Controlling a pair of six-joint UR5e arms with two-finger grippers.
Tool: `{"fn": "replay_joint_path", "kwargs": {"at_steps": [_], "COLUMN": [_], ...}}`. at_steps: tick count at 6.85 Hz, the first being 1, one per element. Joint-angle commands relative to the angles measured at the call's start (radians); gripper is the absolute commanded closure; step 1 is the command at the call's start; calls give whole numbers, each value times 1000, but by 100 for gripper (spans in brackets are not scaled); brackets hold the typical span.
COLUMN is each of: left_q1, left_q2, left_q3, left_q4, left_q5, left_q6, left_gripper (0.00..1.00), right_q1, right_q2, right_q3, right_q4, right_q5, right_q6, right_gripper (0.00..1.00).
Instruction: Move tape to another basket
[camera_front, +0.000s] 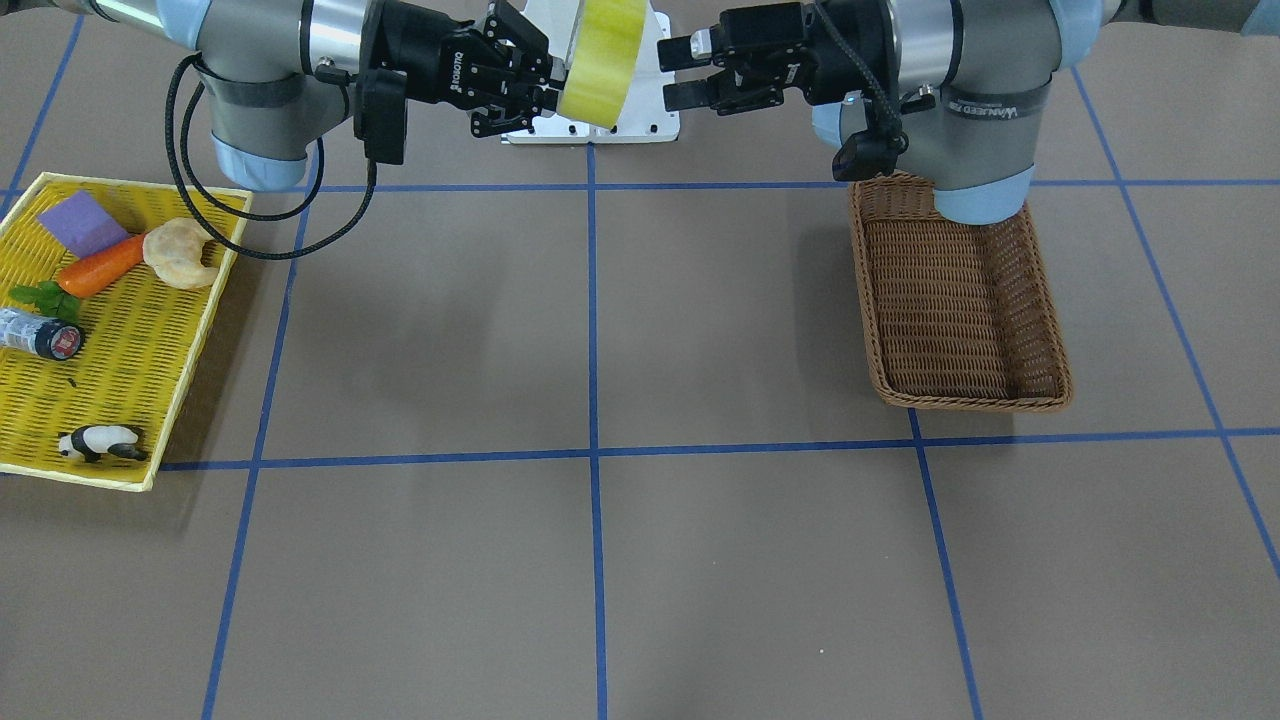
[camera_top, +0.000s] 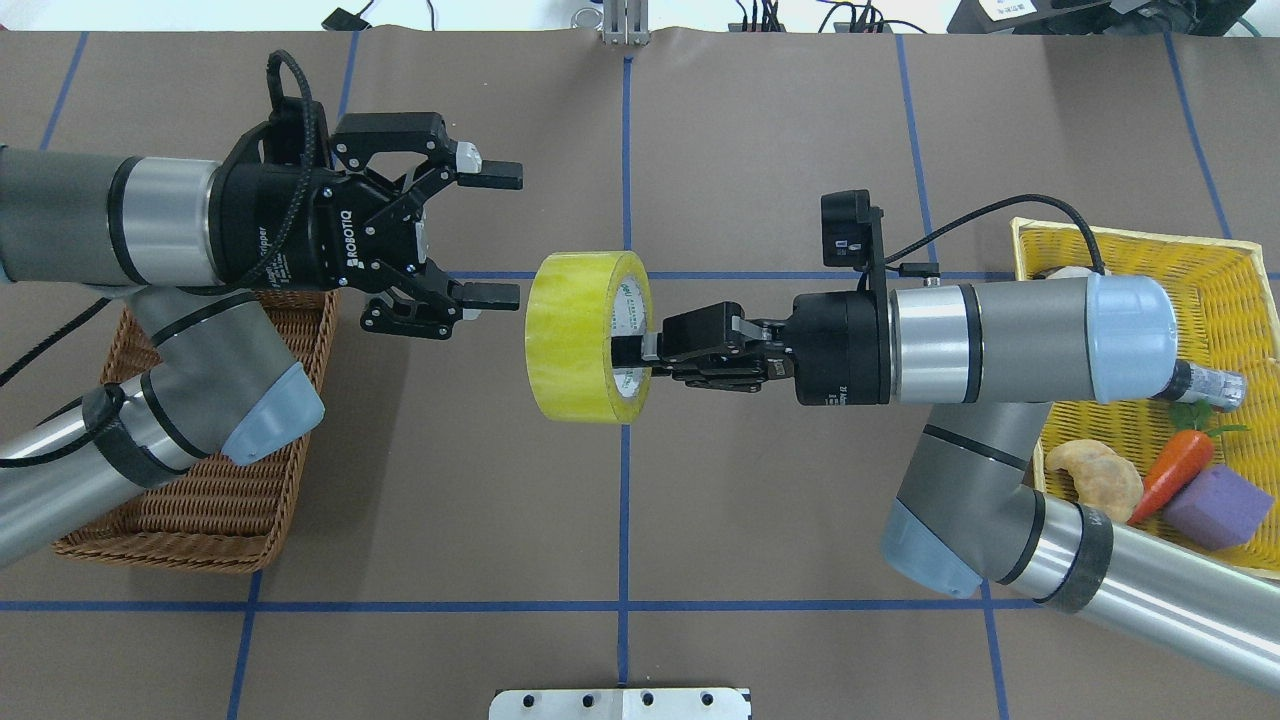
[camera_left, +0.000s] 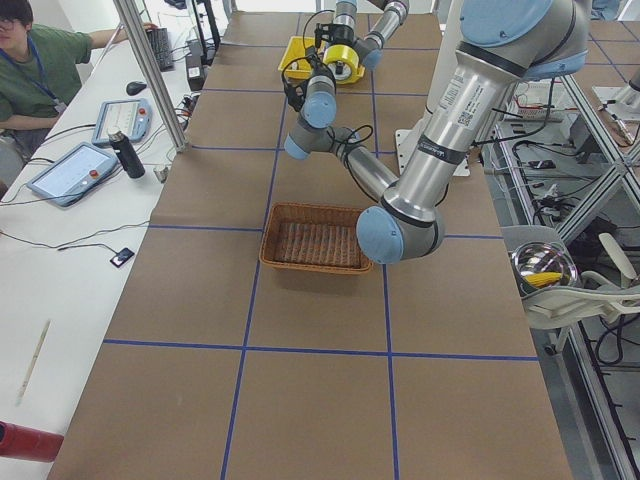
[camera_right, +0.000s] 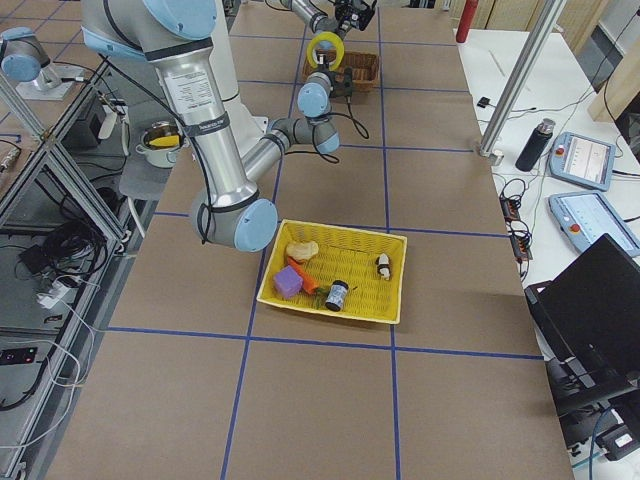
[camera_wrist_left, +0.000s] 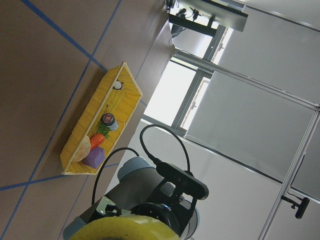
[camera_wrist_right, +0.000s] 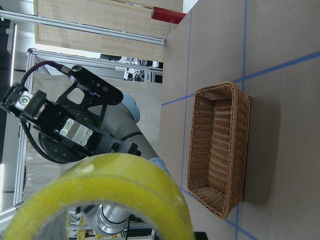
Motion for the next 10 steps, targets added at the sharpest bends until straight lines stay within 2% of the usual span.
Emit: {"fn": "replay_joint_path", "kwargs": {"at_steps": [1,2,6,7,8,10], "left_q1": [36,85,105,110,113,115], "left_q2": [-1,-1,-2,-2,-2,-1], "left_q3": [-25,-26,-42,-42,-41,-38], "left_q4": [-2,-2,1,1,2,2], "left_q5": [33,97,105,105,105,105], "left_q6": [-21,-19,-19,-19,-21,-19], "left_gripper": [2,2,4,12,16,39], "right_q1": [-4,-7,-12,-12,-12,-12], "right_q2": [0,-2,-3,-3,0,0], "right_q3": [-2,-1,-6,-6,-4,-1], "right_q4": [2,2,2,2,2,4], "right_q5": [-1,-1,0,0,0,0], "right_q6": [0,2,0,0,0,0], "right_gripper": [100,100,100,100,100,100]}}
